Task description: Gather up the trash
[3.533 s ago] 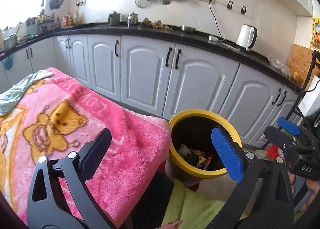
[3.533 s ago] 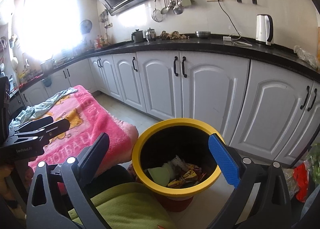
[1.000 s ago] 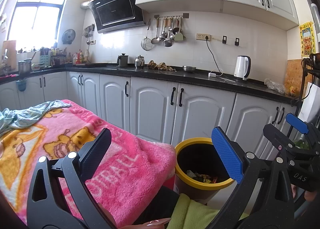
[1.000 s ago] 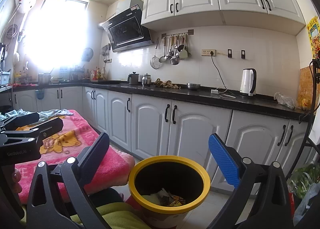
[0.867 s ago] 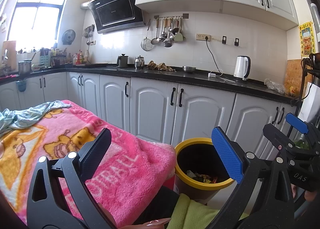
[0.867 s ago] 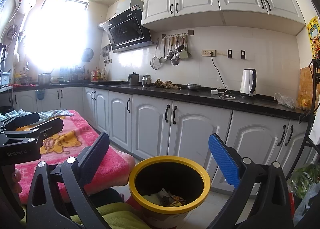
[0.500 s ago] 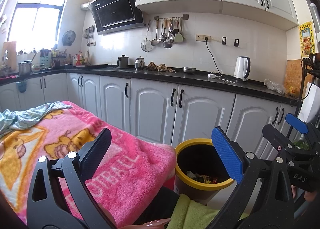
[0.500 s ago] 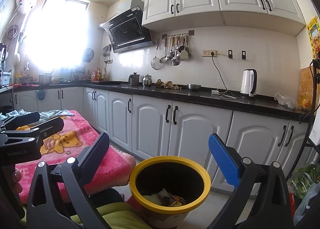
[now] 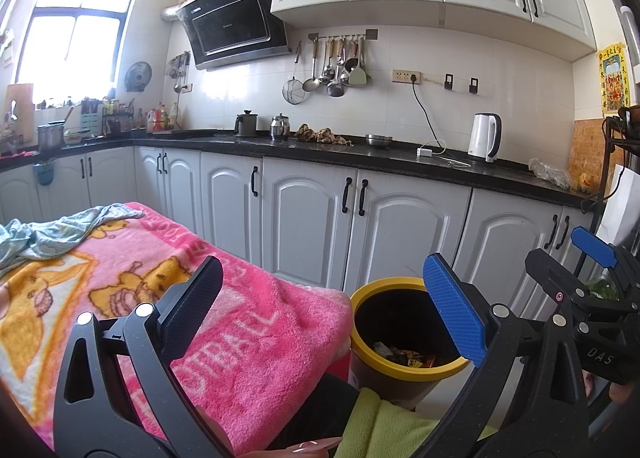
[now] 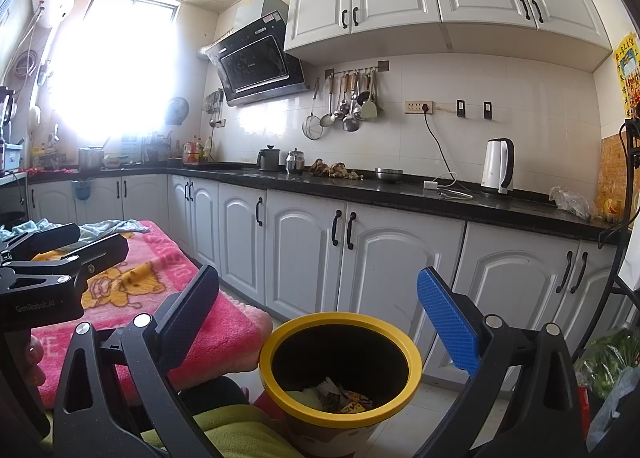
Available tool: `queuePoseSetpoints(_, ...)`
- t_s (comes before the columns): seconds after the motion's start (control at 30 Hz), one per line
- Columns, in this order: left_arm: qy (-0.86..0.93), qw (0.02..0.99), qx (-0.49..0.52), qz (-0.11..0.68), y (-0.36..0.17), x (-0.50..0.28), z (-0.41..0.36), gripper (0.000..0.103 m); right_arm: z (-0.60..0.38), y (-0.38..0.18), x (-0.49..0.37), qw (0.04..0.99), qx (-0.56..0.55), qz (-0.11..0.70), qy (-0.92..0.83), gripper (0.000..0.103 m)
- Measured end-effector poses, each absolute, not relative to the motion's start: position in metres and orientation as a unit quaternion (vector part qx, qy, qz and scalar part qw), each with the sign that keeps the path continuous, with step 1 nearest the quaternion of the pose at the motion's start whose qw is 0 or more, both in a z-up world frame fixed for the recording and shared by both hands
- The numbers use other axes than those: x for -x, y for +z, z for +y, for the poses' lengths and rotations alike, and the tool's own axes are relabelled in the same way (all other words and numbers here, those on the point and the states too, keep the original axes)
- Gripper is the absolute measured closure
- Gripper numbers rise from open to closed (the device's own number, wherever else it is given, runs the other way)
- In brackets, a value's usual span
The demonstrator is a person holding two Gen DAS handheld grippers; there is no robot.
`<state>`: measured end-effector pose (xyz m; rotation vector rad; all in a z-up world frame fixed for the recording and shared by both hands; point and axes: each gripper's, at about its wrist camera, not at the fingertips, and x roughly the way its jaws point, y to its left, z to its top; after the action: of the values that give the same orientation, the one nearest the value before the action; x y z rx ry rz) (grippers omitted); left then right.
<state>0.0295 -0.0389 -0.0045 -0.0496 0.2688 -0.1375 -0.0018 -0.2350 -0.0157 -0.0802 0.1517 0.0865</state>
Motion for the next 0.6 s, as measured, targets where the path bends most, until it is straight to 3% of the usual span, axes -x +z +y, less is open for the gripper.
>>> queuePoseSetpoints(0.6,-0.069,0.988,0.025,0.134,-0.0047,-0.0292,-0.0388,0.011,-0.2354,-0.0148,0.0021,0.995,0.04,0.076,0.043,0.006)
